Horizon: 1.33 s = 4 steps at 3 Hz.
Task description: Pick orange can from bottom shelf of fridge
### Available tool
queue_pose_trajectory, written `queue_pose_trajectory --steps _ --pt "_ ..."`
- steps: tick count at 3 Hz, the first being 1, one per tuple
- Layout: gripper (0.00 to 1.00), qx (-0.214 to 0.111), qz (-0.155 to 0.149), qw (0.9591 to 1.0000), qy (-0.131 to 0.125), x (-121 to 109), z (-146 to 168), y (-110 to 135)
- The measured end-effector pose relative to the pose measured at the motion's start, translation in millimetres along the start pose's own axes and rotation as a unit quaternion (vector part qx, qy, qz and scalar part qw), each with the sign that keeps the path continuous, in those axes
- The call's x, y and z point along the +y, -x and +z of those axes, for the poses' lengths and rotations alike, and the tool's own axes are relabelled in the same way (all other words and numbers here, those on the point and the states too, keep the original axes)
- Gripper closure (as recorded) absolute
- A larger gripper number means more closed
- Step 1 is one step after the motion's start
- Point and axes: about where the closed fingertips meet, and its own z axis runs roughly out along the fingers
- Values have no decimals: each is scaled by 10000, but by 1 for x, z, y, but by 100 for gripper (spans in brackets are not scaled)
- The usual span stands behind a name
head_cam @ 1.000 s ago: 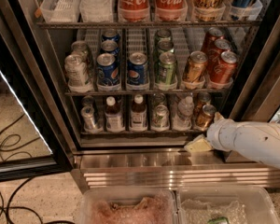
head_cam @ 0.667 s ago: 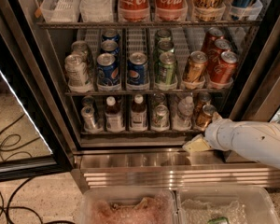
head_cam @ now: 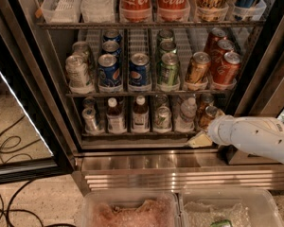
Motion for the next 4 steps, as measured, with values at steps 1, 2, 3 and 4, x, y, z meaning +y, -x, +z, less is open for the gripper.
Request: queue_pose_trajectory --steps 1,2,3,4 --pt "0 20 -41 10000 25 -2 8 1" --pt "0 175 -92 9998 -79 -17 18 -5" --pt "0 210 -105 9996 -125 -21 19 -7" --pt "0 375 -40 9989 -283 -34 18 -18"
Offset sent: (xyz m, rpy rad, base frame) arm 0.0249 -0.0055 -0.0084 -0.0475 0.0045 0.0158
